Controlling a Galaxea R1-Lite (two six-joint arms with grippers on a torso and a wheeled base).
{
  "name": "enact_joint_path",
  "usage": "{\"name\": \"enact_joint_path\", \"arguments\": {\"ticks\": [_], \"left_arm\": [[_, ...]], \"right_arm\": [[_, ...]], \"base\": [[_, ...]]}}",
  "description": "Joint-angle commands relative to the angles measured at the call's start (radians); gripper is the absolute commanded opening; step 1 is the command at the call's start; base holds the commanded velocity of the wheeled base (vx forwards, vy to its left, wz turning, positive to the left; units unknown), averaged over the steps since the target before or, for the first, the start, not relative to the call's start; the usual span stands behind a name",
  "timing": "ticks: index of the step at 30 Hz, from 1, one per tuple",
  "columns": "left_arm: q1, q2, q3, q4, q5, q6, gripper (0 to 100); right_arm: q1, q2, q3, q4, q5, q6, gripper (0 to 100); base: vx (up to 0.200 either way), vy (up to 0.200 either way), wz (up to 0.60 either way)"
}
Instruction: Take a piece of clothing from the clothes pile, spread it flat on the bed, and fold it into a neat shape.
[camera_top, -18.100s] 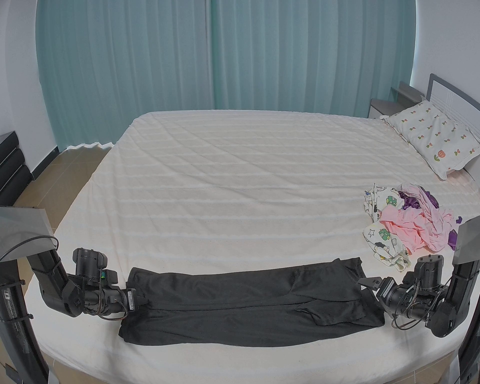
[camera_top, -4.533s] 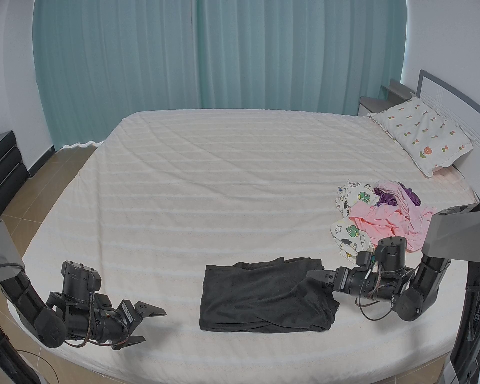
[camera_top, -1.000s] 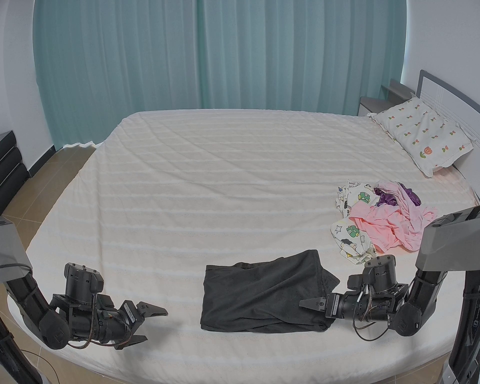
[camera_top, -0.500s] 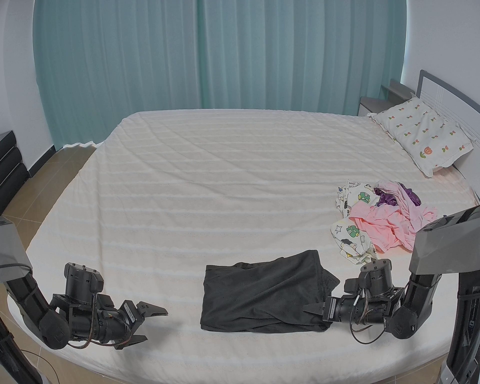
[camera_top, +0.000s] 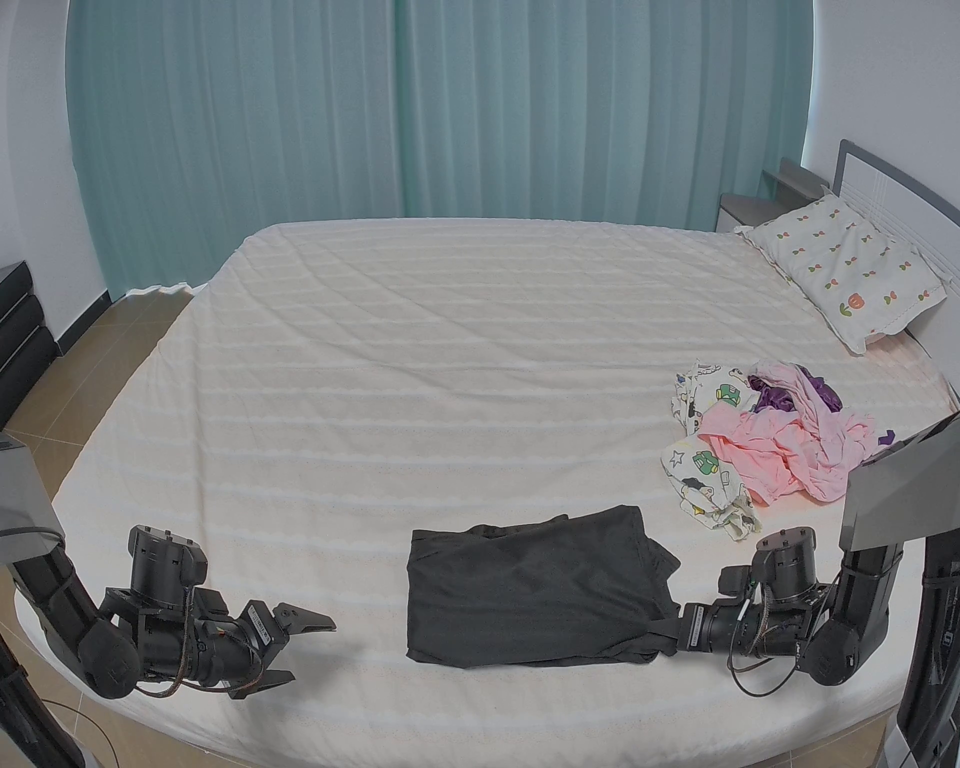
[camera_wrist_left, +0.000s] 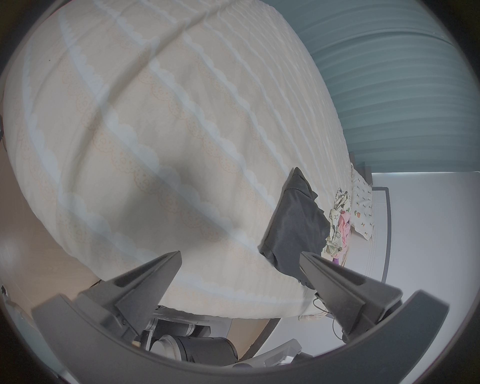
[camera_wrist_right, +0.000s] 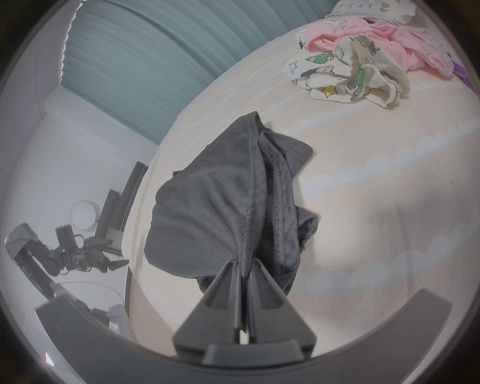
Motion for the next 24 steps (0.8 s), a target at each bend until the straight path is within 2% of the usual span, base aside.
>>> {"name": "enact_joint_path", "arguments": {"ticks": [1, 9, 10, 13, 20, 24], "left_arm": [[0.000, 0.001, 0.000, 0.000, 0.000, 0.000, 100], [0.000, 0.001, 0.000, 0.000, 0.000, 0.000, 100], [0.000, 0.001, 0.000, 0.000, 0.000, 0.000, 100], [0.000, 0.001, 0.000, 0.000, 0.000, 0.000, 100], [0.000, 0.001, 0.000, 0.000, 0.000, 0.000, 100], [0.000, 0.001, 0.000, 0.000, 0.000, 0.000, 100]], "right_arm": [[-0.015, -0.003, 0.047, -0.020, 0.026, -0.027, 0], [-0.025, 0.006, 0.070, -0.035, 0.029, -0.050, 0], [-0.027, 0.009, 0.073, -0.035, 0.029, -0.059, 100], [-0.044, 0.008, 0.077, -0.037, 0.031, -0.093, 100], [-0.081, -0.042, 0.000, -0.040, 0.043, -0.076, 100], [-0.087, -0.029, -0.104, -0.028, 0.040, -0.004, 100]], "base": [[0.000, 0.000, 0.00], [0.000, 0.000, 0.00], [0.000, 0.000, 0.00], [0.000, 0.000, 0.00], [0.000, 0.000, 0.00], [0.000, 0.000, 0.00]]}}
